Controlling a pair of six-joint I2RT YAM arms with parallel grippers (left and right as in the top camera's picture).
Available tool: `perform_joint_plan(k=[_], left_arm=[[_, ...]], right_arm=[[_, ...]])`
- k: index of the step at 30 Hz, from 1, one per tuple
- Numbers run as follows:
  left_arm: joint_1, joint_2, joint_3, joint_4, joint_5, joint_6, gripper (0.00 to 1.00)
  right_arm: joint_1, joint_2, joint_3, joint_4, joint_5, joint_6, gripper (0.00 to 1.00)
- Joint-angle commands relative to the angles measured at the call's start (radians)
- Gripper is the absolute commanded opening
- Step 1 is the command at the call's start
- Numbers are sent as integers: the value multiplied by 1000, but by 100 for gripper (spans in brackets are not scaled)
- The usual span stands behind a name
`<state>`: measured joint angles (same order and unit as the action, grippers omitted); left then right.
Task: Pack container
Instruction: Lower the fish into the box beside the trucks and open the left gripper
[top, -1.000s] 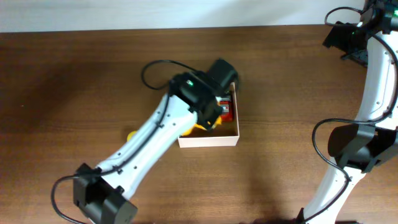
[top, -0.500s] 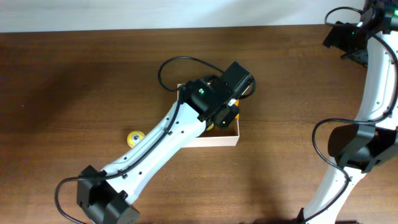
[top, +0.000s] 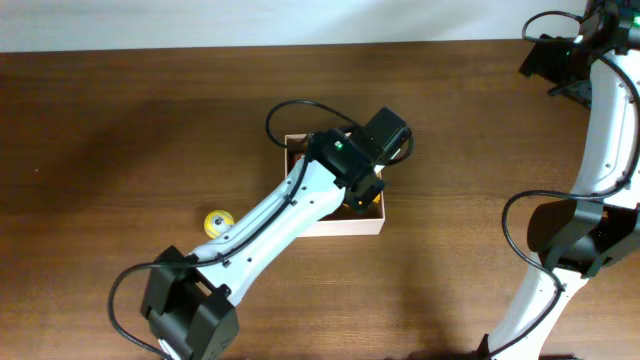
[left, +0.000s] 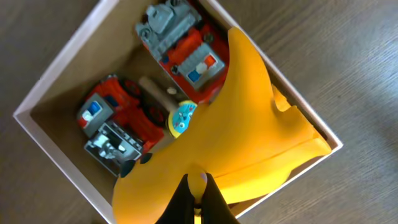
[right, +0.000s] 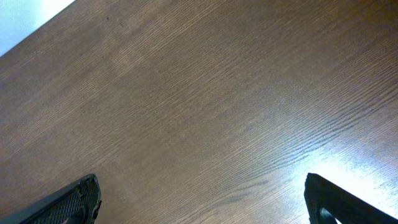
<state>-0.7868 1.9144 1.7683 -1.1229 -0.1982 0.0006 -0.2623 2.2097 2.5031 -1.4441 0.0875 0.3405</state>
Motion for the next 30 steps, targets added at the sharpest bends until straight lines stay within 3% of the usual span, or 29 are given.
perform_joint_plan(k=[1,17,25,30], left_arm=[[4,32,-13,-14,-7,16,2],[4,113,-85,12,29,15,2],[1,128,-85,108,105,15,2],[1,128,-85,112,105,15,24]], right_arm=[[0,2,-1,0,2,8,99],[0,2,-1,0,2,8,99],[0,2,-1,0,2,8,99],[0,2,-1,0,2,8,99]])
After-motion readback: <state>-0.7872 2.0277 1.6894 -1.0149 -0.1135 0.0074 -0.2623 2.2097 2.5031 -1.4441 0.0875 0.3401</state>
